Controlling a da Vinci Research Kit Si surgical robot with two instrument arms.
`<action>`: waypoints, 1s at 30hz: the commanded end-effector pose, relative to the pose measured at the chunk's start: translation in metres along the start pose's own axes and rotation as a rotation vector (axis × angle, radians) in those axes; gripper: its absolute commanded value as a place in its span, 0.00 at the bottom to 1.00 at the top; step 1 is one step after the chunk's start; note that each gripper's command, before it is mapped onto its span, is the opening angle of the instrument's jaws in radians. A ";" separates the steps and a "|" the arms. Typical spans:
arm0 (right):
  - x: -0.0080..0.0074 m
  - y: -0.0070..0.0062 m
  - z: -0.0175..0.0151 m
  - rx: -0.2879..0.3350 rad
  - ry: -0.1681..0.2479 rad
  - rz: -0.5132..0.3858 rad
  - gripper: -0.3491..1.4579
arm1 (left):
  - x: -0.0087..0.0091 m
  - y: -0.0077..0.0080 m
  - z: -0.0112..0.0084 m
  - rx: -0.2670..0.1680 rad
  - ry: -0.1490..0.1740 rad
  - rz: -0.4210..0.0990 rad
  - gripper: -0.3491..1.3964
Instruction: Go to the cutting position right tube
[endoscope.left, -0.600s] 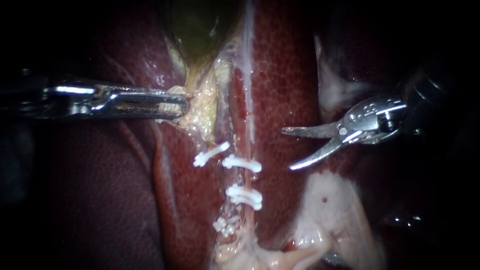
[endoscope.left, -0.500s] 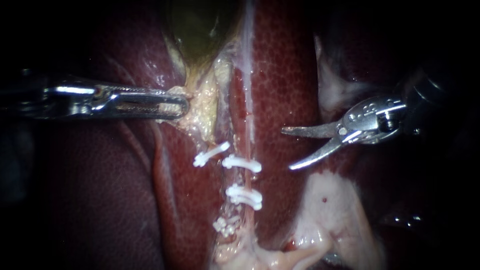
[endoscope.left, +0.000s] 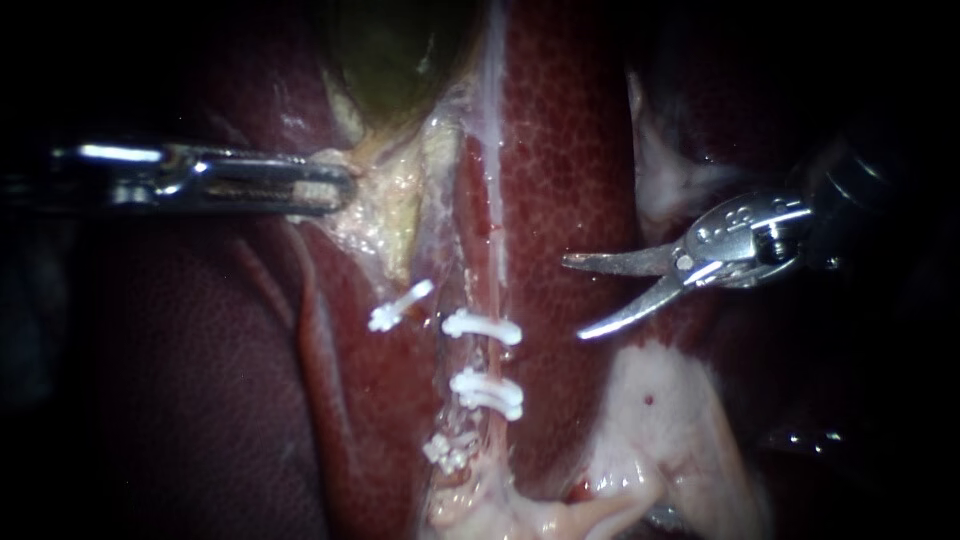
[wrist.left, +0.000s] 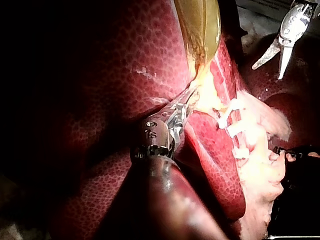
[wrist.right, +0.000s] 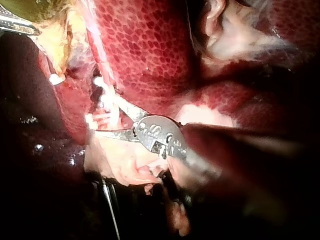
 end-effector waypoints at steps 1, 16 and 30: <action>-0.0001 0.0001 0.0000 -0.001 -0.001 0.000 0.98 | -0.0005 0.0002 -0.0007 -0.003 -0.009 -0.011 0.00; -0.0005 0.0000 0.0007 0.003 -0.001 -0.003 0.98 | -0.0029 -0.0002 -0.0036 -0.012 -0.050 0.010 0.00; -0.0071 0.0002 0.0060 0.052 -0.057 0.042 0.98 | -0.0027 -0.0002 -0.0037 -0.012 -0.050 0.010 0.00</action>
